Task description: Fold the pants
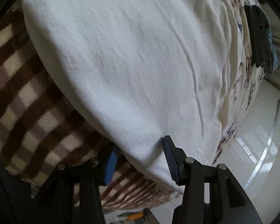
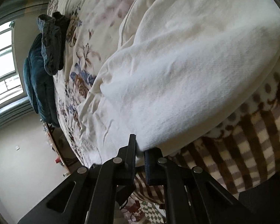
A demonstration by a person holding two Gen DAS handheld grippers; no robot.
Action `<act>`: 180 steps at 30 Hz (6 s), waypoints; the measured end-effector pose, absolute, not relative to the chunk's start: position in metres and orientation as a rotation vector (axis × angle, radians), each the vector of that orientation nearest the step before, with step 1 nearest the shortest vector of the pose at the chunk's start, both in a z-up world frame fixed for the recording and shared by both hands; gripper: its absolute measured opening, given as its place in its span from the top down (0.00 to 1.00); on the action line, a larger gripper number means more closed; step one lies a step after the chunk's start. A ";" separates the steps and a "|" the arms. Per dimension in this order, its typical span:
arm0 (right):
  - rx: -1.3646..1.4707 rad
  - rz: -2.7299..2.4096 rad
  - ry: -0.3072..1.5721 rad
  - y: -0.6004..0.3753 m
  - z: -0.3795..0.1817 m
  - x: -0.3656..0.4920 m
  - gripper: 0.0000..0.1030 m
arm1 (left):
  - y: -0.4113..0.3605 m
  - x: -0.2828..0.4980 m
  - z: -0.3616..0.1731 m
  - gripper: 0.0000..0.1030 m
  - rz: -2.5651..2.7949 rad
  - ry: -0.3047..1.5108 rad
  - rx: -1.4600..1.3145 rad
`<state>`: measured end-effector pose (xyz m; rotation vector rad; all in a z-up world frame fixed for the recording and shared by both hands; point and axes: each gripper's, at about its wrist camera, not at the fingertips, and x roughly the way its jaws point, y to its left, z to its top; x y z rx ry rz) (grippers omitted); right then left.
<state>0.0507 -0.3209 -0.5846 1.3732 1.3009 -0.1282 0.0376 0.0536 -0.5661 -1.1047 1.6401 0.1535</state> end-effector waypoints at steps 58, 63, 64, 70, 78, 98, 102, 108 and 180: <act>1.458 -0.383 0.766 -0.494 -0.660 -0.036 0.70 | -0.142 0.104 -0.543 0.19 -0.165 1.508 0.125; 1.405 -0.410 0.694 -0.495 -0.616 -0.045 0.91 | -0.094 0.115 -0.481 0.19 -0.090 1.339 -0.049; 1.397 -0.405 0.675 -0.490 -0.603 -0.045 0.91 | -0.080 0.118 -0.472 0.19 -0.072 1.313 -0.089; 1.197 -0.391 0.666 -0.455 -0.505 -0.034 0.91 | 0.038 0.135 -0.446 0.19 0.107 1.261 -0.288; 0.708 -0.286 0.850 -0.275 -0.440 0.083 0.91 | 0.177 0.118 -0.436 0.19 0.291 1.255 -0.369; -0.236 0.150 1.274 0.141 -0.616 0.138 0.69 | 0.267 0.165 -0.464 0.19 0.086 1.331 -0.317; 0.253 0.343 1.361 0.088 -0.580 0.136 0.11 | 0.236 0.180 -0.482 0.19 -0.058 1.431 -0.427; 0.556 0.116 1.358 -0.015 -0.555 0.102 0.11 | 0.163 0.191 -0.552 0.19 -0.216 1.682 -0.433; 0.323 0.005 1.718 0.072 -0.618 0.153 0.18 | 0.345 0.121 -0.619 0.21 0.307 1.288 -1.363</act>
